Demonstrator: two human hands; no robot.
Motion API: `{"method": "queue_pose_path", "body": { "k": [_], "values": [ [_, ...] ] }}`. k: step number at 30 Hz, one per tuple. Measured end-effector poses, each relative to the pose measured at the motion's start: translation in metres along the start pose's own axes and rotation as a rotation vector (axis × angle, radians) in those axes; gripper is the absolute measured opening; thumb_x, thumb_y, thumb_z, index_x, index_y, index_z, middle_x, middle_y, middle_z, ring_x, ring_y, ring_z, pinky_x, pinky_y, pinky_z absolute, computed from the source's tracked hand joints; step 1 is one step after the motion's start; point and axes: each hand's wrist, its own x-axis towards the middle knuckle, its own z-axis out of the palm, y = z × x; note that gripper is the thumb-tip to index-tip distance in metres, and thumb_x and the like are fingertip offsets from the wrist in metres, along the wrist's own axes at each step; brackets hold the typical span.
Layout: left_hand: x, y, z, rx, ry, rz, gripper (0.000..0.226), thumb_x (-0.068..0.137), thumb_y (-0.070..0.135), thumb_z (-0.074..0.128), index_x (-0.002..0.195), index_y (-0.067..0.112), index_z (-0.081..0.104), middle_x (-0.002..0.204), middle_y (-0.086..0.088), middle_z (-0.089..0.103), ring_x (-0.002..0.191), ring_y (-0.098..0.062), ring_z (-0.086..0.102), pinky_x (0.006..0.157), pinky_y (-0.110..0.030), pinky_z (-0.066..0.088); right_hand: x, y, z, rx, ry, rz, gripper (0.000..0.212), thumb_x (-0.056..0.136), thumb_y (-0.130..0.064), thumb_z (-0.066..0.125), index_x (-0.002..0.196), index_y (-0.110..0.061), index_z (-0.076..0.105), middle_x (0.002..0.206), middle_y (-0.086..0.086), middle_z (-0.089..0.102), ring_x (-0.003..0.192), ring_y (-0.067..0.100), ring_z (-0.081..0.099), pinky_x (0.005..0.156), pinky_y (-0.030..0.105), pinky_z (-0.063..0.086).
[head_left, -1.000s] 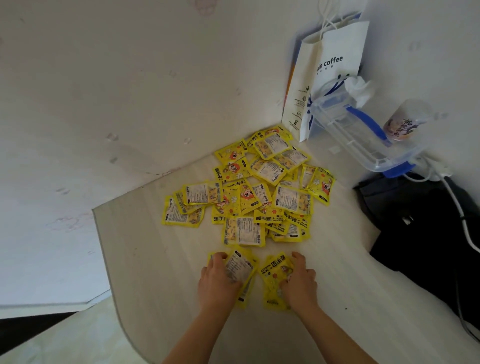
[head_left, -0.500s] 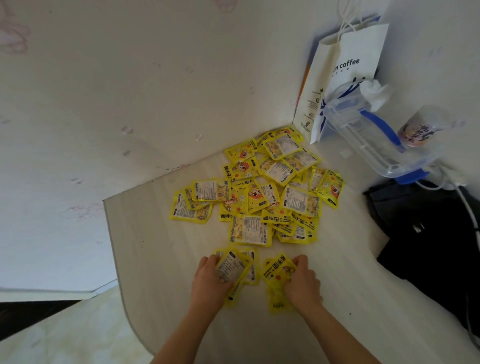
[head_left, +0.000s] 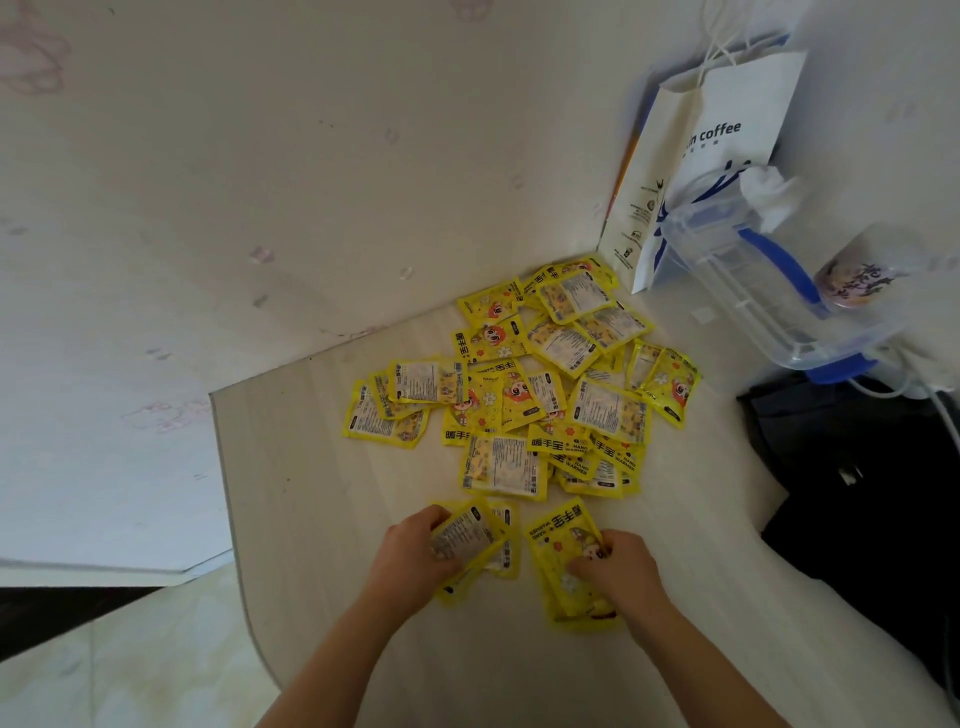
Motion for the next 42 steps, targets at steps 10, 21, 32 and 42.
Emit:
{"method": "queue_pose_path", "body": {
  "k": [10, 21, 32, 42],
  "values": [
    [0.031, 0.021, -0.005, 0.369, -0.202, 0.145, 0.042, 0.084, 0.019, 0.063, 0.126, 0.024, 0.055, 0.113, -0.006, 0.058, 0.101, -0.023, 0.059, 0.080, -0.032, 0.053, 0.040, -0.053, -0.078, 0.007, 0.016, -0.255, 0.024, 0.079, -0.018, 0.073, 0.100, -0.012, 0.063, 0.095, 0.008, 0.063, 0.087, 0.026, 0.060, 0.078, 0.040, 0.050],
    [0.045, 0.020, 0.005, 0.603, -0.157, 0.302, 0.055, 0.085, 0.029, 0.063, 0.136, 0.020, 0.046, 0.145, 0.001, 0.039, 0.134, -0.023, 0.033, 0.106, -0.037, 0.038, 0.121, -0.107, -0.103, -0.432, -0.039, -0.399, 0.023, 0.078, -0.017, 0.076, 0.096, -0.009, 0.064, 0.082, 0.003, 0.053, 0.089, 0.026, 0.056, 0.065, 0.028, 0.043],
    [0.038, 0.020, 0.009, 0.626, -0.077, 0.329, 0.049, 0.086, 0.032, 0.062, 0.131, 0.022, 0.048, 0.135, 0.003, 0.047, 0.129, -0.021, 0.037, 0.106, -0.032, 0.034, 0.141, -0.100, -0.099, -0.662, 0.004, -0.332, 0.042, 0.080, -0.037, 0.072, 0.114, -0.018, 0.058, 0.124, 0.016, 0.051, 0.126, 0.039, 0.040, 0.102, 0.052, 0.036],
    [0.027, 0.018, 0.015, 0.578, -0.026, 0.241, 0.054, 0.085, 0.038, 0.062, 0.135, 0.026, 0.043, 0.140, 0.005, 0.038, 0.118, -0.020, 0.047, 0.099, -0.033, 0.043, 0.129, -0.086, -0.100, -0.491, 0.013, -0.464, 0.031, 0.071, -0.025, 0.081, 0.083, -0.019, 0.053, 0.098, 0.017, 0.059, 0.081, 0.028, 0.056, 0.067, 0.033, 0.045]
  ]
}}
